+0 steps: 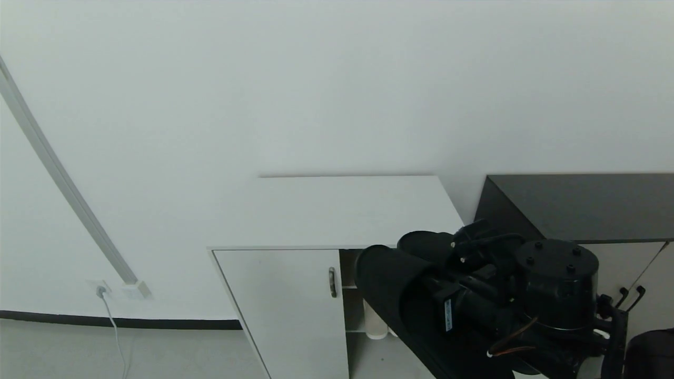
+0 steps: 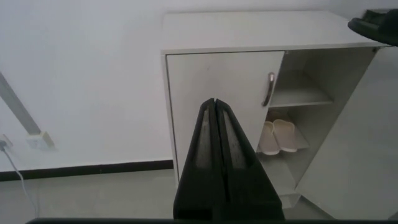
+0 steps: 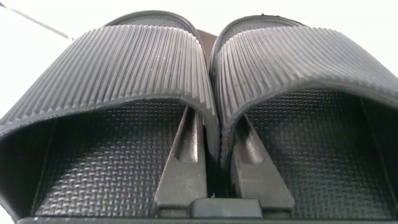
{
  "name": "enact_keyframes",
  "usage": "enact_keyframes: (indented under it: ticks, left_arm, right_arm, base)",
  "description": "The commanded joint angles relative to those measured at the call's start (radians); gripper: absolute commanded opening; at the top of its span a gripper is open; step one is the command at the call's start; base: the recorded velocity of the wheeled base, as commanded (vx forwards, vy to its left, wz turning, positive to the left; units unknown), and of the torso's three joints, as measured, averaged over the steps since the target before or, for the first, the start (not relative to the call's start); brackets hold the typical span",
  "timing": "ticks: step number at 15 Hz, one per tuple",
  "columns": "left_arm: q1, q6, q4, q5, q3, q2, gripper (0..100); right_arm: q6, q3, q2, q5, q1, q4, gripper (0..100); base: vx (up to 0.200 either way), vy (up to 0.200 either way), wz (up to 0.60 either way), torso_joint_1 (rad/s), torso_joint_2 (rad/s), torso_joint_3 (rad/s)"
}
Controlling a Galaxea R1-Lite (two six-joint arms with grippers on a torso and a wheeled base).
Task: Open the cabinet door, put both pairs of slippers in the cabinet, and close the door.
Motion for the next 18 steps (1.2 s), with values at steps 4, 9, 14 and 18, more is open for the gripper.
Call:
enact_keyframes:
  ticks: [4, 9, 14, 18]
  left_arm:
    - [-0.001, -0.002, 0.001, 0.000, 0.000, 0.001, 0]
    - [-0.001, -0.003, 0.001, 0.002, 0.000, 0.001, 0]
    - [-0.001, -0.006, 0.001, 0.019, 0.000, 0.001, 0]
    - [-0.001, -0.006, -0.001, 0.017, 0.000, 0.001, 0]
  right_arm:
    - [-0.002, 0.013, 0.003, 0.001, 0.004, -0.024, 0]
    - [-0.002, 0.016, 0.006, 0.001, 0.017, -0.025, 0]
    - [0.000, 0.019, 0.008, 0.001, 0.017, -0.025, 0]
    - [-0.002, 0.026, 0.008, 0.001, 0.017, -0.025, 0]
  base:
    - [0.000, 0.000, 0.00, 0.000, 0.00, 0.000]
    - [0.000, 0.000, 0.00, 0.000, 0.00, 0.000]
    - [0.000, 0.000, 0.00, 0.000, 0.00, 0.000]
    - [-0.150, 0.000, 0.00, 0.002, 0.00, -0.002]
